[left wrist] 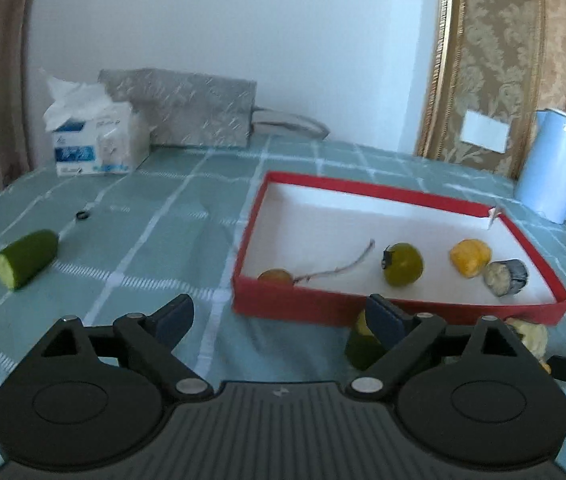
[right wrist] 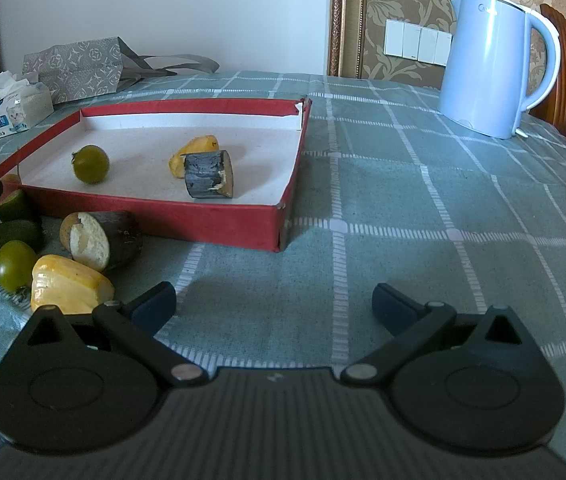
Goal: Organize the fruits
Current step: 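Carry the green lime over the red tray and open the left tool, then move the left tool to the green cucumber chunk and grasp it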
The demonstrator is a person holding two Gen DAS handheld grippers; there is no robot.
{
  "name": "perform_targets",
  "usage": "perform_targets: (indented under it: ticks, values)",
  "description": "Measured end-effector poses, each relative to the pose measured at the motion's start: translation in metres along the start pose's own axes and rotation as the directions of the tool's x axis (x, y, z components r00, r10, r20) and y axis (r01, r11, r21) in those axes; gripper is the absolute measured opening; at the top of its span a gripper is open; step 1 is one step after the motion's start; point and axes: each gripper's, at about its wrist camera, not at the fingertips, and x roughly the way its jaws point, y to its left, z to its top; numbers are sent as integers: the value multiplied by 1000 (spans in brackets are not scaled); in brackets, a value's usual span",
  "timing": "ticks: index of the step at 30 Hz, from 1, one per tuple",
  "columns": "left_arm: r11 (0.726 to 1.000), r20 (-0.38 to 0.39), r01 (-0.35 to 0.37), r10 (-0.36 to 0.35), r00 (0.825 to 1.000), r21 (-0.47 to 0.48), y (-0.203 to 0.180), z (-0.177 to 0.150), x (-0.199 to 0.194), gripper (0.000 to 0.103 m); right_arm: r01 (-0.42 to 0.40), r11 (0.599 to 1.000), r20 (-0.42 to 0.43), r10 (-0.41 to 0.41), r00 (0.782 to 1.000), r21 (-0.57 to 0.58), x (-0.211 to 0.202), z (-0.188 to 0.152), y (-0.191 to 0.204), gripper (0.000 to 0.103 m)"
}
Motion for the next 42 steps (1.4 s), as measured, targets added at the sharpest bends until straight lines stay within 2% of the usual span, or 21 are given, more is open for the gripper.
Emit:
perform_targets:
  ticks: [7,12,15,19,21,26,27,30,32,35,37,42]
  values:
    - [997,17,28,-30,999,68,-14,-4,-3,93,0,1000,0,0,1000,0,0,0,0,103]
    - [994,7,76,-77,997,75,-20,-2,-1,93,0,1000,1,0,1000,0,0,0,0,103]
    - [995,-2,57,-57,998,87,-25,-1,2,93,0,1000,1,0,1000,0,0,0,0,103]
    - [991,-60,61,-54,997,117,-30,-4,12,94,-1,1000,1,1,1000,0,0,0,0,103]
    - [991,-56,44,-38,998,126,-31,-4,13,94,-1,1000,1,1,1000,0,0,0,0,103]
    - [996,-70,50,-44,997,80,-22,-4,16,94,-1,1000,1,1,1000,0,0,0,0,103]
    - [996,-67,48,-42,997,80,-21,-4,15,93,-1,1000,1,1,1000,0,0,0,0,103]
    - [992,-63,54,-48,997,110,-23,-6,11,78,-1,1000,1,1,1000,0,0,0,0,103]
    - [986,-55,27,-18,998,164,-26,-11,7,65,-1,1000,1,1,1000,0,0,0,-1,103]
    - [974,-45,-15,26,999,228,-25,-20,3,56,-1,1000,1,1,1000,0,0,0,-1,103]
    - [974,-54,-17,30,998,228,-21,-22,3,52,-2,1000,1,2,1000,0,0,0,-1,103]
    - [978,-60,-6,19,998,209,-17,-19,6,52,-12,1000,1,12,1000,-3,0,0,-2,103]
